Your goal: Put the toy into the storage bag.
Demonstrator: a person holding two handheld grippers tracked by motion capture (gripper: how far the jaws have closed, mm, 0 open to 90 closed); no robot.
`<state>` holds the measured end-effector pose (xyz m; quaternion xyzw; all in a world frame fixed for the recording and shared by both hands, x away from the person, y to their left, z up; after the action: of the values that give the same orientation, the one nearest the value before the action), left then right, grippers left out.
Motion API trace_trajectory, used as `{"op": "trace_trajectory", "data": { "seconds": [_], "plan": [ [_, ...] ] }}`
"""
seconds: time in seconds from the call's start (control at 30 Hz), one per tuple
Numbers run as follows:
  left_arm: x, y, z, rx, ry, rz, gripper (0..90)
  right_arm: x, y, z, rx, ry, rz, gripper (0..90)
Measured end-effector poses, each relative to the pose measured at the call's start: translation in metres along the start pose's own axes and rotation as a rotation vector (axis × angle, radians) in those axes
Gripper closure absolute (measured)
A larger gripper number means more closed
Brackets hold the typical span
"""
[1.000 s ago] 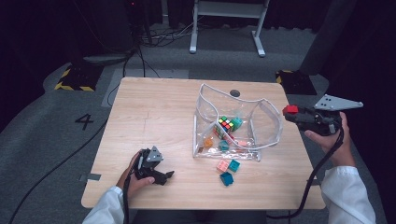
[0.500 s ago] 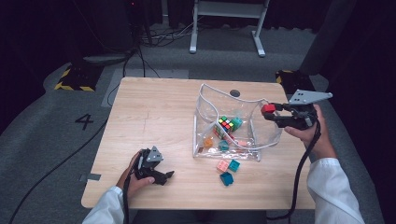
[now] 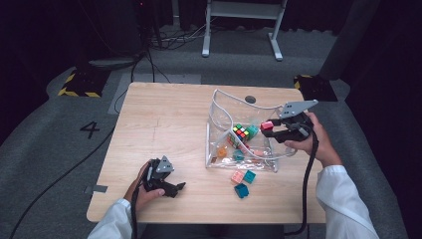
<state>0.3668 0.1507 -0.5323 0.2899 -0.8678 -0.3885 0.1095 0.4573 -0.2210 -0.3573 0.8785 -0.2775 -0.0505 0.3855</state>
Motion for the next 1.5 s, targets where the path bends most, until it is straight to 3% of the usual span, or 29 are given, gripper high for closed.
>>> {"op": "trace_trajectory", "data": {
  "seconds": [0.17, 0.53, 0.77, 0.9, 0.97, 1.1, 1.2, 1.37, 1.5],
  "plan": [
    [0.000, 0.000, 0.000, 0.000, 0.000, -0.001, 10.3, -0.001, -0.014, -0.003, -0.099, 0.048, -0.003, 55.0],
    [-0.001, 0.000, 0.000, 0.002, -0.006, -0.007, 10.4, -0.001, -0.035, 0.000, -0.272, 0.086, 0.001, 55.0],
    [-0.001, 0.000, 0.000, 0.002, -0.005, -0.006, 10.3, 0.003, -0.036, 0.012, -0.420, 0.149, 0.058, 55.0],
    [-0.001, 0.000, 0.000, 0.002, -0.006, -0.007, 10.3, 0.009, -0.030, 0.021, -0.499, 0.155, 0.108, 55.0],
    [0.000, 0.000, 0.000, 0.002, -0.003, -0.004, 10.3, 0.011, -0.026, 0.025, -0.503, 0.144, 0.118, 55.0],
    [0.000, 0.000, 0.000, 0.002, -0.002, 0.001, 10.3, 0.016, -0.020, 0.030, -0.469, 0.111, 0.126, 55.0],
    [0.000, 0.000, 0.000, 0.002, -0.002, 0.001, 10.3, 0.017, -0.015, 0.031, -0.408, 0.089, 0.120, 52.1],
    [0.000, 0.000, 0.000, 0.002, -0.003, 0.001, 10.3, 0.016, 0.001, 0.033, -0.218, 0.023, 0.077, 46.4],
    [0.000, 0.000, 0.000, 0.002, -0.002, 0.002, 10.3, 0.008, 0.022, 0.039, -0.076, -0.048, 0.084, 40.1]
  ]
}}
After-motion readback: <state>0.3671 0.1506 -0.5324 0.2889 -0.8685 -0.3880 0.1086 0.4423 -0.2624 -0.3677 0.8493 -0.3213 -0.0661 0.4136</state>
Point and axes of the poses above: each handheld gripper's, and its own axes: y roughly backward along the jaws, z roughly out of its underside, x roughly to its right, the point moved 4 cm from there along -y, roughly forward along the jaws, and after that the axes turned 5 degrees about -y, right-handed, at the moved point
